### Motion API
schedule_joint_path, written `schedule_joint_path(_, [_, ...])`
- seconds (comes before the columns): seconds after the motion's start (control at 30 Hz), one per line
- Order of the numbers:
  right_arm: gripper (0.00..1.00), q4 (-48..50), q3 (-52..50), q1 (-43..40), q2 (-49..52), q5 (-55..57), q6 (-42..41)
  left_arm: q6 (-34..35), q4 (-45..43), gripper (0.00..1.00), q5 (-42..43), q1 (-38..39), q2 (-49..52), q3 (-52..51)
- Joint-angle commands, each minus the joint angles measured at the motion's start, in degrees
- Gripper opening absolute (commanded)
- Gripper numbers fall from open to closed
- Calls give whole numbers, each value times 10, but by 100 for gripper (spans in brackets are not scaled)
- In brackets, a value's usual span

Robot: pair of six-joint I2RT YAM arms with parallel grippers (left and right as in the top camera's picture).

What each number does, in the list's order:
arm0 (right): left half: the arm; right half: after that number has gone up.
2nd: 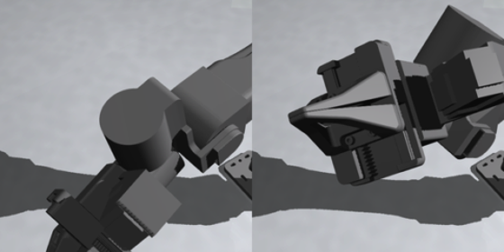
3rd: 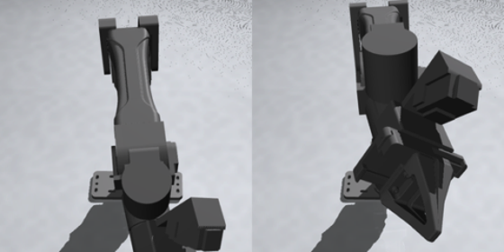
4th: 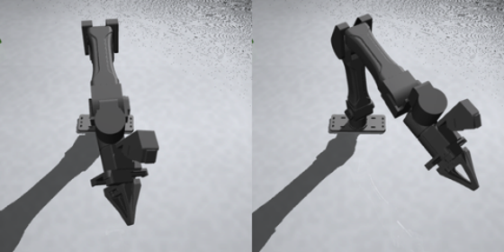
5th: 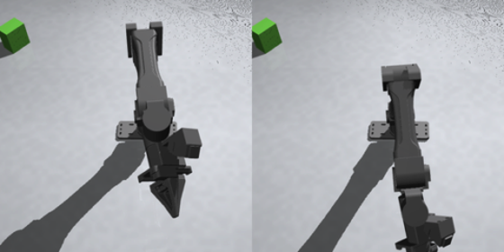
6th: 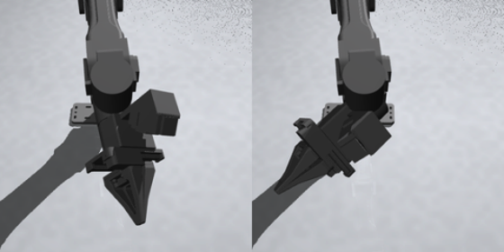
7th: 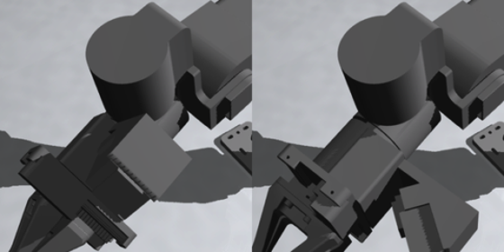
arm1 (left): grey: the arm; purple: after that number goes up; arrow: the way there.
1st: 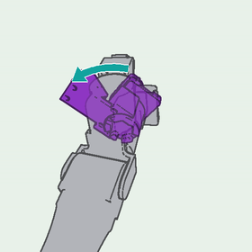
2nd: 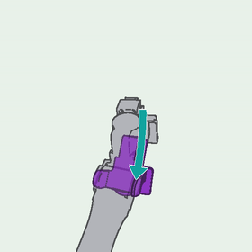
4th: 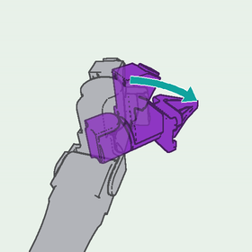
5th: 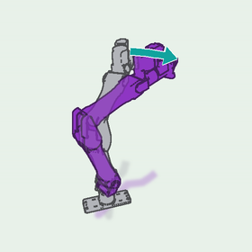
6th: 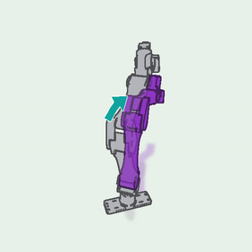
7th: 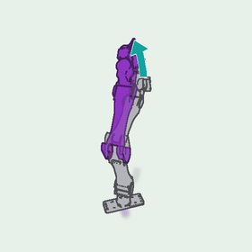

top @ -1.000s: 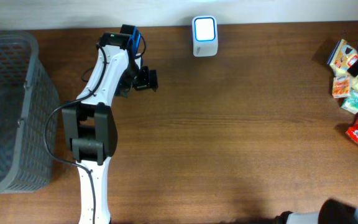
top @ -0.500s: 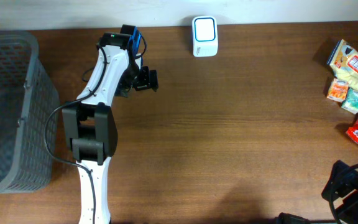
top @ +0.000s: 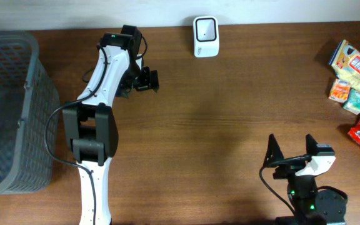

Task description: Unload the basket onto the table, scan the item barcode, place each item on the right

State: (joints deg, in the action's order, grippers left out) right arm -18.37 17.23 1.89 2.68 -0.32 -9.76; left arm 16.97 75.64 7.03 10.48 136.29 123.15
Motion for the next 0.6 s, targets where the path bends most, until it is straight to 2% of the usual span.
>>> schedule_joint_path(0.0, [99, 49, -43, 4, -25, 1, 10, 3, 0, 99, 2, 0, -10, -1])
schedule_joint_path(0.13, [99, 103, -86, 4, -25, 1, 10, 3, 0, 99, 2, 0, -10, -1])
schedule_joint_path(0.27, [98, 235, -165, 17, -25, -1, 14, 3, 0, 99, 2, 0, -10, -1])
schedule_joint_path(0.37, [98, 215, -169, 21, -25, 10, 16, 3, 0, 99, 2, 0, -10, -1])
schedule_joint_path(0.47, [98, 143, -169, 0, -25, 24, 16, 3, 0, 99, 2, 0, -10, -1])
schedule_joint_path(0.57, [98, 138, -169, 0, -25, 27, 25, 3, 0, 99, 2, 0, -10, -1])
